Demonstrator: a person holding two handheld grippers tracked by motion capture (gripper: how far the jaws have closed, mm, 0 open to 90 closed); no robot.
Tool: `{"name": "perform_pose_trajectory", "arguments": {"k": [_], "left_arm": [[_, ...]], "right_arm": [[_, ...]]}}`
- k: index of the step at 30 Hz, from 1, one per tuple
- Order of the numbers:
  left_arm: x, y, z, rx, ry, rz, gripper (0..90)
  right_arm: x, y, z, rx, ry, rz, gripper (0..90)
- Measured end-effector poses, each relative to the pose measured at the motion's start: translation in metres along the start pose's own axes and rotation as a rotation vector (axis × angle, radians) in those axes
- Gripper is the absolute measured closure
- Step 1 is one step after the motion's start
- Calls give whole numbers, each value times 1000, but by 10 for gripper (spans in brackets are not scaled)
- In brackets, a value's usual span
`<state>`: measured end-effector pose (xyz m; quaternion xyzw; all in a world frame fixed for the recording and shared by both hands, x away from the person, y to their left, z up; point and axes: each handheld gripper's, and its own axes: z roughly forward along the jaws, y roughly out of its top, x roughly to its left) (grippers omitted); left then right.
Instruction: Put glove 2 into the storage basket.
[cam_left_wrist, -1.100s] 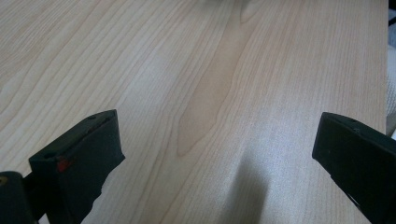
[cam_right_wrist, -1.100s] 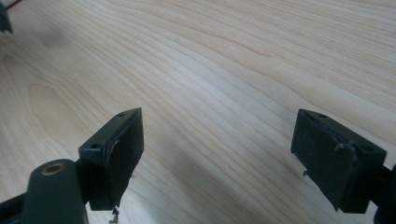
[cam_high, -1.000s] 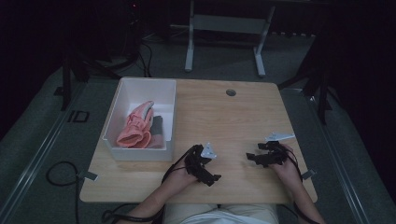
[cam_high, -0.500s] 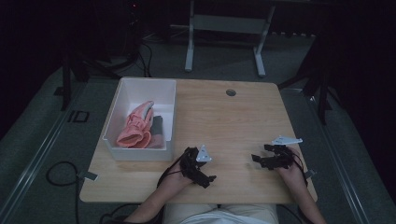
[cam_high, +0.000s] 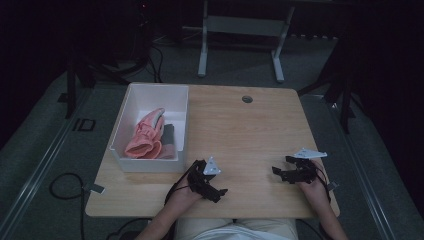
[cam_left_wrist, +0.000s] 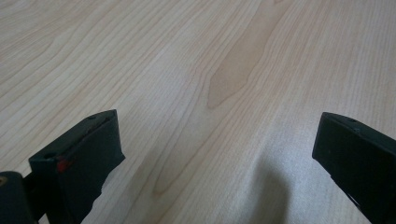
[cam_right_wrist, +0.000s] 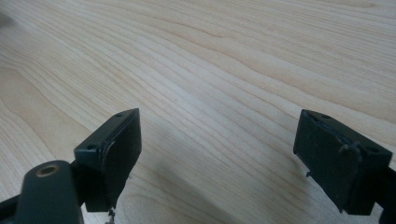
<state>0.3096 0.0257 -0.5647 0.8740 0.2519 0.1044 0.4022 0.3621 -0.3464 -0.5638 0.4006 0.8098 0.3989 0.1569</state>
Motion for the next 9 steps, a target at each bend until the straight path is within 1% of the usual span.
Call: {"name": "perform_pose_trajectory", "arguments": {"k": [1, 6, 9], "left_arm": [[0, -1, -1, -2, 2, -7, 11], [1, -4, -4, -21, 9, -14, 11], [0, -4, -3, -16, 13, -1, 11]], "right_arm": [[0, 0, 0, -1, 0, 1, 150], [-1, 0, 0, 3, -2, 7, 150], [-1, 1, 1, 12, 1, 5, 156]]}}
